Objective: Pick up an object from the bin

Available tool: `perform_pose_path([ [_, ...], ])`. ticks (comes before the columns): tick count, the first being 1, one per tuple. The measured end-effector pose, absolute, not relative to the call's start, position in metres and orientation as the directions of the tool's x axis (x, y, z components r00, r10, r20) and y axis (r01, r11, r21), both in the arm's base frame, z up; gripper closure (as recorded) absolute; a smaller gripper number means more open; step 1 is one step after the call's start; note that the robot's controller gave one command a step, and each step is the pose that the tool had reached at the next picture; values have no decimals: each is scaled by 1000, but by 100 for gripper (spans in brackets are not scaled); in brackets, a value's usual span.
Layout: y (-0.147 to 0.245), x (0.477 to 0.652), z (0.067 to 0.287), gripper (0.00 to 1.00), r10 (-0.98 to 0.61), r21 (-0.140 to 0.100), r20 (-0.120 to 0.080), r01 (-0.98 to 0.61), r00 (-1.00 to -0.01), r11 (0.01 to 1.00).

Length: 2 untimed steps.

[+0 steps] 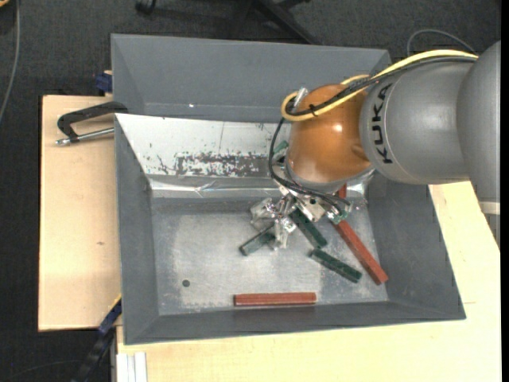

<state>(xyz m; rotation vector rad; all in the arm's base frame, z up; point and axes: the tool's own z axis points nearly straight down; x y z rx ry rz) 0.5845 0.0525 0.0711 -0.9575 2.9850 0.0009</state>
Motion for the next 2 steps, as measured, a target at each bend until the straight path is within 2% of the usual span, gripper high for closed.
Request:
perform_pose_path([
  [1,53,584,74,100,-581,0,-4,-581,-814,814],
  [2,53,583,88,100,-581,1,-2,-581,-814,814],
])
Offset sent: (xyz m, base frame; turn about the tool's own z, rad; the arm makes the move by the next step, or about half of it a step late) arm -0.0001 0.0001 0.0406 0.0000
